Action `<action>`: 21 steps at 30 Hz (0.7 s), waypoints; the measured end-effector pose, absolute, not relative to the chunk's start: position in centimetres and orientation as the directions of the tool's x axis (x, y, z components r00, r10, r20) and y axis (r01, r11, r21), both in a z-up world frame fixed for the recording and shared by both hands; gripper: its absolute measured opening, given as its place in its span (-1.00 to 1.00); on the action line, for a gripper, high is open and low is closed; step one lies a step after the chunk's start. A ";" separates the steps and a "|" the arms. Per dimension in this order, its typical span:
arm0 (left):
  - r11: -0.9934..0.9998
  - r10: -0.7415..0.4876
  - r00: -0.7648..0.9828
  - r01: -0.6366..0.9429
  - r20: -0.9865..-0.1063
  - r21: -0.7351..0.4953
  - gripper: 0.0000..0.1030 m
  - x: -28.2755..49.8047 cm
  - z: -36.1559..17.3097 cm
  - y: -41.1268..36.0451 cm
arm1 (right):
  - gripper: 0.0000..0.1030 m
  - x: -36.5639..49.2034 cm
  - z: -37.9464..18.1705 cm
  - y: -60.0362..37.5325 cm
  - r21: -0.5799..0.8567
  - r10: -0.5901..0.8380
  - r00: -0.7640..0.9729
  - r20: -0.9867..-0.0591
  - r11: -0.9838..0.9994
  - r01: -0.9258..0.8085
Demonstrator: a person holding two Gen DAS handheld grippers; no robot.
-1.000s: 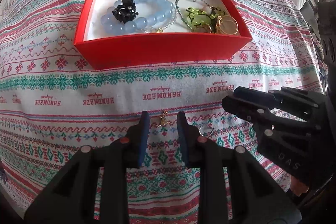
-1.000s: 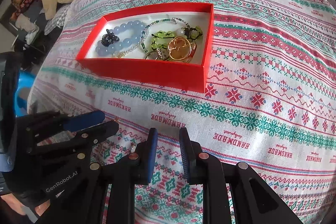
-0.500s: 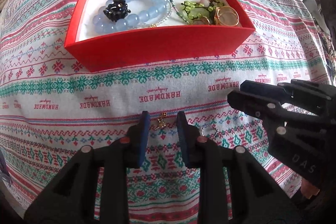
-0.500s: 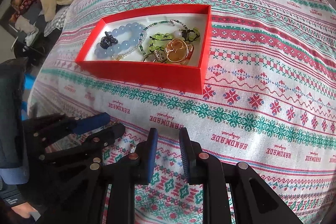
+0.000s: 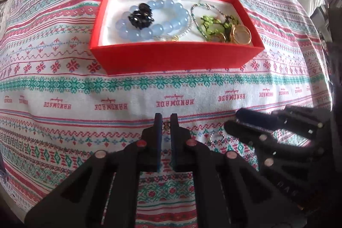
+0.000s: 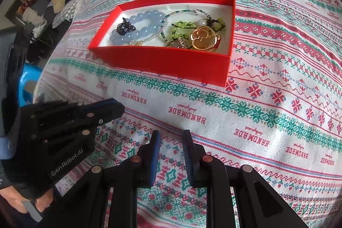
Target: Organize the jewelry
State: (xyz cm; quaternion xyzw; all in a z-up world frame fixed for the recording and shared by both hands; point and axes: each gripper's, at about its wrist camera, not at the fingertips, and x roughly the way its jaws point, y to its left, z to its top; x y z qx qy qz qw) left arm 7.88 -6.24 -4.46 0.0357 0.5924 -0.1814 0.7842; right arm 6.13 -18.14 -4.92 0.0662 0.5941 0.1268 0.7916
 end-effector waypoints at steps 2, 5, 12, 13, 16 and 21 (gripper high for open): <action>0.933 -0.253 0.234 0.314 -0.939 -0.174 -0.84 8.0 -4.2 -5.7 | -0.58 6.0 -5.2 -17.4 0.243 0.273 0.248 -0.930 0.959 -0.143; 0.936 -0.260 0.241 0.300 -0.935 -0.183 -0.84 8.2 -3.9 -5.2 | -0.49 5.9 -5.5 -16.3 0.218 0.256 0.245 -0.935 0.961 -0.173; 0.936 -0.261 0.238 0.300 -0.936 -0.184 -0.84 8.0 -3.8 -5.2 | -0.10 5.0 -5.8 -13.7 0.144 0.215 0.266 -0.940 0.954 -0.264; 0.936 -0.262 0.238 0.299 -0.935 -0.186 -0.84 8.1 -3.7 -5.4 | -0.10 4.9 -5.9 -13.3 0.121 0.199 0.271 -0.942 0.953 -0.278; 0.936 -0.263 0.241 0.297 -0.934 -0.187 -0.84 8.0 -3.6 -5.1 | -0.12 4.3 -6.0 -11.8 0.031 0.138 0.298 -0.944 0.941 -0.336; 0.938 -0.273 0.237 0.279 -0.932 -0.204 -0.84 8.1 -3.4 -4.0 | -0.39 4.1 -6.2 -11.2 -0.006 0.118 0.313 -0.943 0.930 -0.369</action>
